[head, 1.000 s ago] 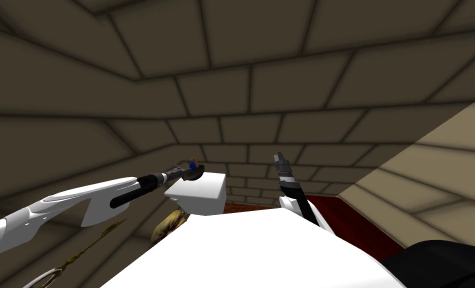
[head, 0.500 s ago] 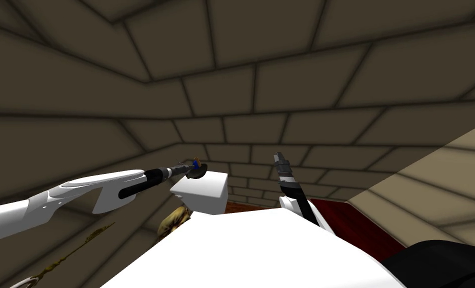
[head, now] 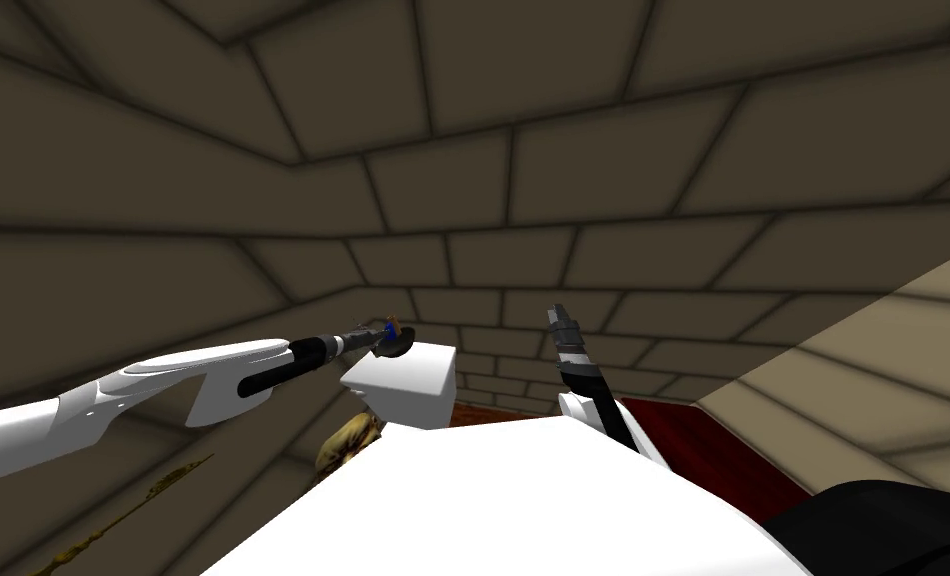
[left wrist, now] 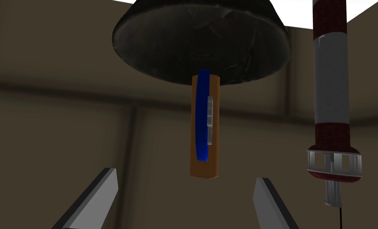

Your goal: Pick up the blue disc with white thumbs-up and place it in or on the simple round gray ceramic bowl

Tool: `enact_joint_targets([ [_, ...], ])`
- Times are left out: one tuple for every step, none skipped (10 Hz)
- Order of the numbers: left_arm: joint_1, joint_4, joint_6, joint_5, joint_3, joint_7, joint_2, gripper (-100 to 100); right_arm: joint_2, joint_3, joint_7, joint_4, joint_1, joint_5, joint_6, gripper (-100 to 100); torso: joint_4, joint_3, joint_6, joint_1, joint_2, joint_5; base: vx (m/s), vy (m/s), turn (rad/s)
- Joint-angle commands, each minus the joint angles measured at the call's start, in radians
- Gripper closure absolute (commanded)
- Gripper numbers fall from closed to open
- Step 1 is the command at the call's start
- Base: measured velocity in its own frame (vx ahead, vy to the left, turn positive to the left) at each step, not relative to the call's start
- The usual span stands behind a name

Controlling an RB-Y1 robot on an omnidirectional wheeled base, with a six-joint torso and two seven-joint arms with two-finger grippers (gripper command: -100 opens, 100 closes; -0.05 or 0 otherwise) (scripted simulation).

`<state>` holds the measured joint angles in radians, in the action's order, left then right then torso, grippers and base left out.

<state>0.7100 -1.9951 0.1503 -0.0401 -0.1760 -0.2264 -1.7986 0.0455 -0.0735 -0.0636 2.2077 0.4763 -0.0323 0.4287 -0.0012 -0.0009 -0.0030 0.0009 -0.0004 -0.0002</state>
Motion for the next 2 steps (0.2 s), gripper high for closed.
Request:
enact_joint_targets([
  [0.000,0.000,0.000,0.000,0.000,0.000,0.000,0,0.000,0.000,0.000,0.000,0.000,0.000,0.000,0,0.000,0.000,0.000,0.000,0.000,0.000,0.000,0.000,0.000],
  [0.000,0.000,0.000,0.000,0.000,0.000,0.000,0,0.000,0.000,0.000,0.000,0.000,0.000,0.000,0,0.000,0.000,0.000,0.000,0.000,0.000,0.000,0.000,0.000],
])
